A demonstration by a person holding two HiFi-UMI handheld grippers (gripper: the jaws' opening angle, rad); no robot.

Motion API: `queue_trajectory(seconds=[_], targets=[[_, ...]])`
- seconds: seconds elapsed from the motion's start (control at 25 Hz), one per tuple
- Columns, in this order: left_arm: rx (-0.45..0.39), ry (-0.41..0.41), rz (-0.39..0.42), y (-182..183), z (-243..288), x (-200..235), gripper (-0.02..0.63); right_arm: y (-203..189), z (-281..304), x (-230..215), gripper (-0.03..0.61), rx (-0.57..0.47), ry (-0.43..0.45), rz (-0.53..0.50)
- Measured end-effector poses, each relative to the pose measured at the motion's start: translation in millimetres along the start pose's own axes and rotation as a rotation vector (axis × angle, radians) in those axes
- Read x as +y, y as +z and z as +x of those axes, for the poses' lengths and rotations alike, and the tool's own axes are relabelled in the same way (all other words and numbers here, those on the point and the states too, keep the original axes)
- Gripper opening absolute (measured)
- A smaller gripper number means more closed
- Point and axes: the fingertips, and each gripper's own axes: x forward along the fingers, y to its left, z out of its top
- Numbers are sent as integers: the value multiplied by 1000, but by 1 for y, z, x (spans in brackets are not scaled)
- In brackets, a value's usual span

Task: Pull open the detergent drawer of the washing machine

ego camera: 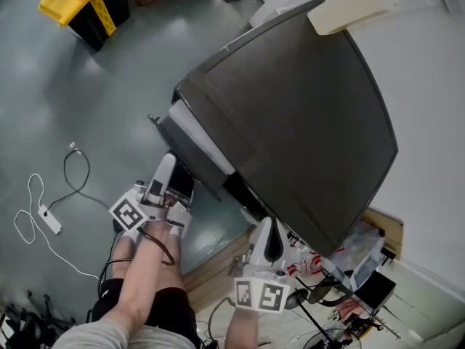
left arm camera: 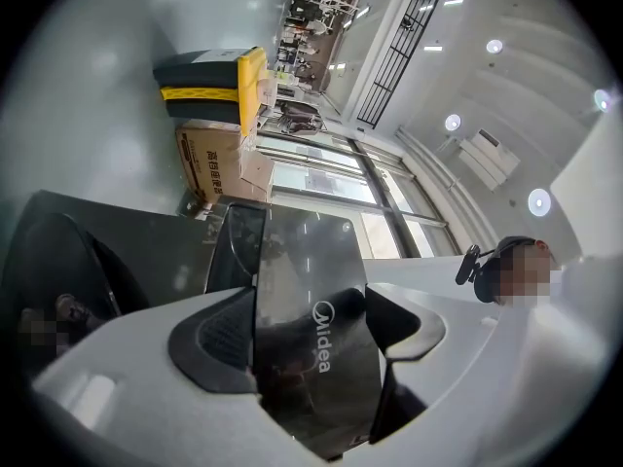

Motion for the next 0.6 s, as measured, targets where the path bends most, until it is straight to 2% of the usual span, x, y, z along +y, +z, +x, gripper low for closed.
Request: queue_trajectory(seconds=[0.6], targets=[[-3, 0, 5, 15, -50, -15, 365, -16, -26, 32, 5, -16, 9, 14]])
